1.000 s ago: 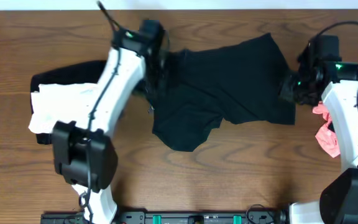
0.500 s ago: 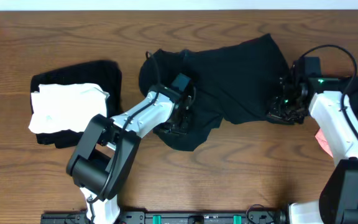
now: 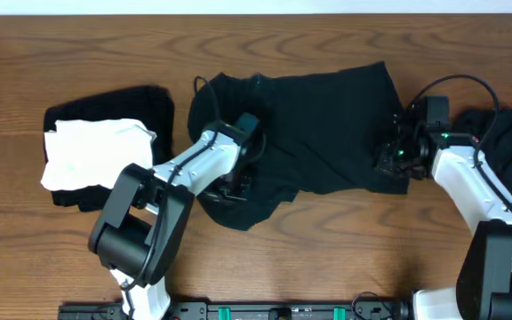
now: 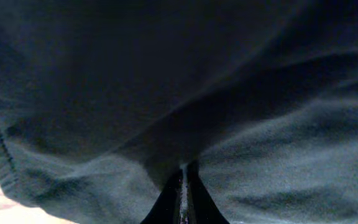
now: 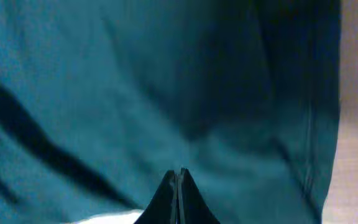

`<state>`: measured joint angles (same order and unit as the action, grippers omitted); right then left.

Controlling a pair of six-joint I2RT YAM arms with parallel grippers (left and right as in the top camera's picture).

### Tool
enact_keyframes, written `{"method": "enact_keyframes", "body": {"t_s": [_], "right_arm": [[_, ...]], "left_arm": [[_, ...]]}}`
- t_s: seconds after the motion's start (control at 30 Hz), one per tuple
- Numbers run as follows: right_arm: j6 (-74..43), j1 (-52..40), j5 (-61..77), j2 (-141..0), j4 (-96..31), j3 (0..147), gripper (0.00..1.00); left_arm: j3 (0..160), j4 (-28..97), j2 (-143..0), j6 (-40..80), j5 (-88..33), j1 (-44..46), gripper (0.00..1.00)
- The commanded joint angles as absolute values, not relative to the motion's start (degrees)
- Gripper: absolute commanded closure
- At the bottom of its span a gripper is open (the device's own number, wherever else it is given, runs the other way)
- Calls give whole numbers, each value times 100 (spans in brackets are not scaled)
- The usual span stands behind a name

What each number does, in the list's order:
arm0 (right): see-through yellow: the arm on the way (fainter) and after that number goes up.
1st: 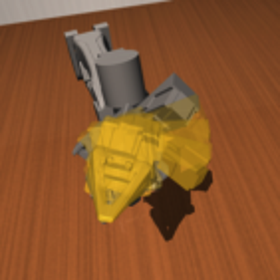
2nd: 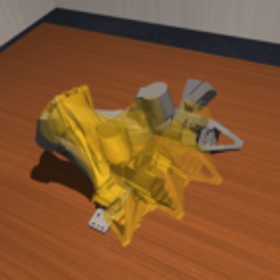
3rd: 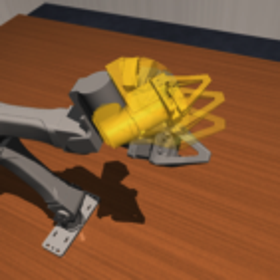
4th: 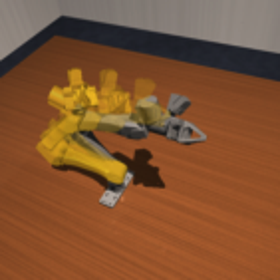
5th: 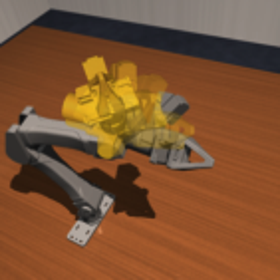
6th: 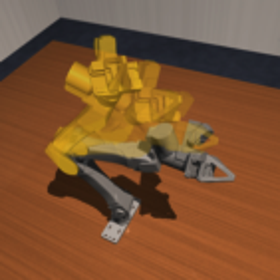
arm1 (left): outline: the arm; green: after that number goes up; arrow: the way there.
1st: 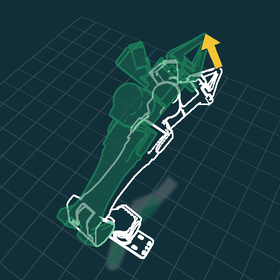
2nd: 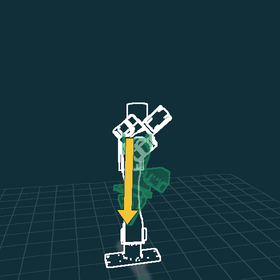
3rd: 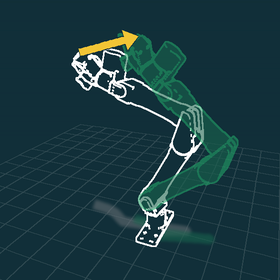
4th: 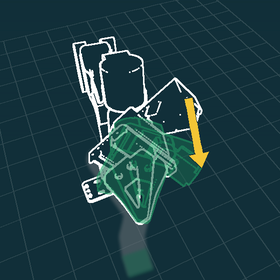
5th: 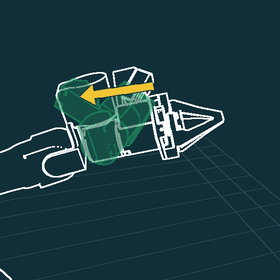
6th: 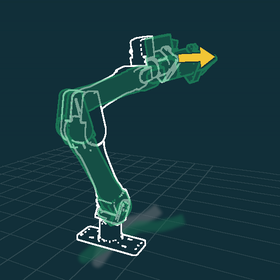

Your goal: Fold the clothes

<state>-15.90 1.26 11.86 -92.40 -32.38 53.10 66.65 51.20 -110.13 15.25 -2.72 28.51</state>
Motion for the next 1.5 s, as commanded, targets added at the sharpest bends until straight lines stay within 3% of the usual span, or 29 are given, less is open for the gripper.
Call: {"method": "enact_keyframes", "body": {"t_s": [0.0, 0.23, 0.47, 0.67, 0.97, 1.1, 1.17, 1.3, 1.47], "right_arm": [[-1579, 89, 1160, -9225, -2856, 4932, 99], [-2191, 156, -222, -9225, -2738, 4368, 99], [-2220, 395, -172, -9223, -2744, 4327, 99], [-1260, 368, 1389, -9089, -2556, 4329, 99], [102, 366, 4176, -8034, -2449, 4329, 98], [67, 368, 4154, -7898, -2615, 4327, 83], [-19, 338, 3876, -7953, -2689, 4296, 83], [-587, 169, 3011, -8090, -2700, 4132, 99], [-1400, -45, 2436, -8322, -2689, 3966, 99]], "left_arm": [[6407, 5098, -11260, 1592, 266, 2635, 94], [6407, 5349, -11139, 1511, 661, 2423, 94], [6410, 5391, -10431, 1466, 711, 1968, 94], [6410, 5398, -9647, 1227, 366, 1835, 89], [6407, 5330, -8903, 1216, -1096, 2021, 87], [6320, 5315, -8982, 1208, -1096, 2329, 87], [6176, 5188, -8991, 1208, -1096, 2504, 87], [5719, 4705, -8991, 1208, -1096, 2845, 85], [4923, 3986, -8991, 1092, -1092, 3055, 84]]}}
